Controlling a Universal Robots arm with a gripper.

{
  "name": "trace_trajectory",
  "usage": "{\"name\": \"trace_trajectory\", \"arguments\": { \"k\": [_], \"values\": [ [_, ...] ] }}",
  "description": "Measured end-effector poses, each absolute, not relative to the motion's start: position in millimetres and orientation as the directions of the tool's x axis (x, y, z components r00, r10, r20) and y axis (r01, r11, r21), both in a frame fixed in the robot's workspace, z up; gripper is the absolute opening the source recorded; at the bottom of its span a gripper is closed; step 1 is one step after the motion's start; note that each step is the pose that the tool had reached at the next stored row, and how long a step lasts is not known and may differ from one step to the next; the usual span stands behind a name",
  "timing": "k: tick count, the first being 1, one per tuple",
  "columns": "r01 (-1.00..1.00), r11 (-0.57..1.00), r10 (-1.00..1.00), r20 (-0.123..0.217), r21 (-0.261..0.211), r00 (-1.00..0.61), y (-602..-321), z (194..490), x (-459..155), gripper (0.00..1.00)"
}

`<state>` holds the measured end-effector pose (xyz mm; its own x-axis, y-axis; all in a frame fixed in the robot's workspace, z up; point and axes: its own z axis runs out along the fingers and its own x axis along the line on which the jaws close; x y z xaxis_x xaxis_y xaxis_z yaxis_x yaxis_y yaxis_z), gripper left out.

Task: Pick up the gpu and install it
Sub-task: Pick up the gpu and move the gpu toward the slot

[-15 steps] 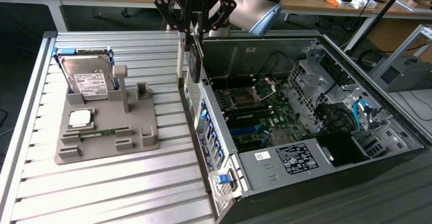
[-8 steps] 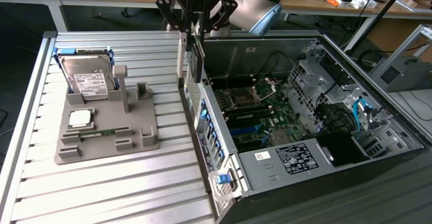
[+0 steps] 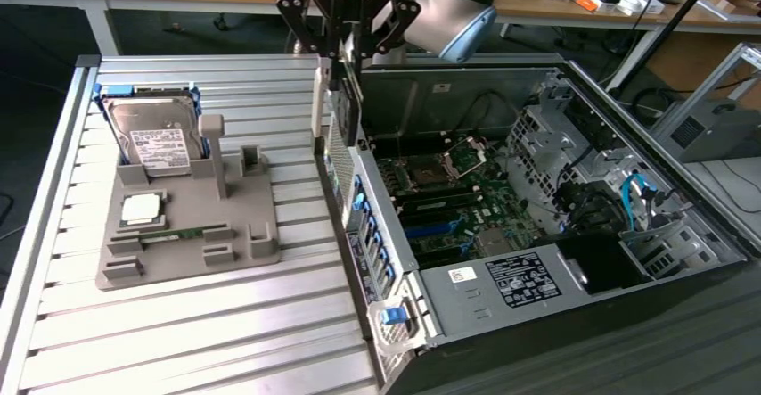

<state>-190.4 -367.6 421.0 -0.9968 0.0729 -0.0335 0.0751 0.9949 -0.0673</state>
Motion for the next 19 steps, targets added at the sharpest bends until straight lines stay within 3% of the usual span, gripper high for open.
{"name": "trace_trajectory", "arguments": {
  "k": [19],
  "values": [
    [0.075, 0.994, 0.073, -0.034, -0.074, -0.997, -367.6, 421.0, -185.6, 0.27]
  ]
}}
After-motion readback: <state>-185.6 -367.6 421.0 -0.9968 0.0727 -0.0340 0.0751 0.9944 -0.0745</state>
